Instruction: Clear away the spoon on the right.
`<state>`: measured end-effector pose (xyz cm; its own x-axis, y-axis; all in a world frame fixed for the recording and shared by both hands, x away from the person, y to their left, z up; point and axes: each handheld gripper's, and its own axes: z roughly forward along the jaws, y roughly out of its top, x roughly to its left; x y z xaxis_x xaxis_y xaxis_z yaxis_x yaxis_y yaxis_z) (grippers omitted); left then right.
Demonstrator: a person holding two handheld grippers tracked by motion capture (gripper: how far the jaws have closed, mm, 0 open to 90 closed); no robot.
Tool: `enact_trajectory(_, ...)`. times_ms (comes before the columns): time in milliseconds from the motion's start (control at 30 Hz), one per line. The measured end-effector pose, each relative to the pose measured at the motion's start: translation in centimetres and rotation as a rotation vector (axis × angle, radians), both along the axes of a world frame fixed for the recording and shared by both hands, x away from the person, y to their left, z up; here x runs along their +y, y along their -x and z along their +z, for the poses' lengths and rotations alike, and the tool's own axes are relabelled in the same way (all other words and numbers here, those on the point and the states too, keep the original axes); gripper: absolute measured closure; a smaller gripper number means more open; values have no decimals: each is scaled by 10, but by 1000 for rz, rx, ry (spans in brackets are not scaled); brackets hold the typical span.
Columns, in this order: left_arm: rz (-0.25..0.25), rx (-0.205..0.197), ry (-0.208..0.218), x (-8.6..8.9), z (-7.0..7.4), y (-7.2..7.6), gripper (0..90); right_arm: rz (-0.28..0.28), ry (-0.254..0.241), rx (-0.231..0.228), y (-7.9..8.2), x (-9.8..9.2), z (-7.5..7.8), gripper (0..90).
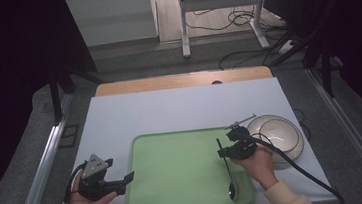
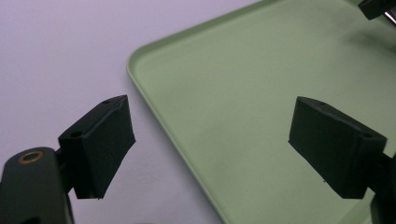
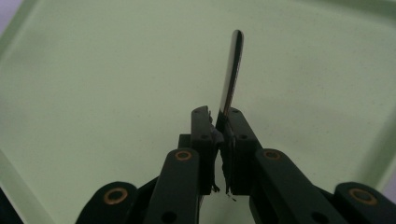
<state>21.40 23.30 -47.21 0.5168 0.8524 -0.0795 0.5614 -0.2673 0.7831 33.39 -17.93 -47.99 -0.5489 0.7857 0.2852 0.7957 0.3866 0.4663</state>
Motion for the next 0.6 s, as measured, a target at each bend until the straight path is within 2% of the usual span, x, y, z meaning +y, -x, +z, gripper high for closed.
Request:
enact_trajectory(233,-2,2,0,0,0,0,137,-7,25,10,-1,2,-6,804)
enact_trajectory(367,-2,3,0,0,-1,0,137,-10,40,4,-1,3,-8,745)
enact_trajectory(500,-2,2,0,0,0,0,137,-3,53,0,-1,3,-8,558)
enact_trajectory(533,-3,2,0,0,0,0,137,-3,62,-6,-1,2,-6,486)
enact_trajectory(567,-3,3,0,0,-1,-1,137,-3,62,-6,-1,2,-6,486)
enact_trajectory(600,-3,3,-1,0,-1,-1,137,-2,57,-14,-1,1,-3,435)
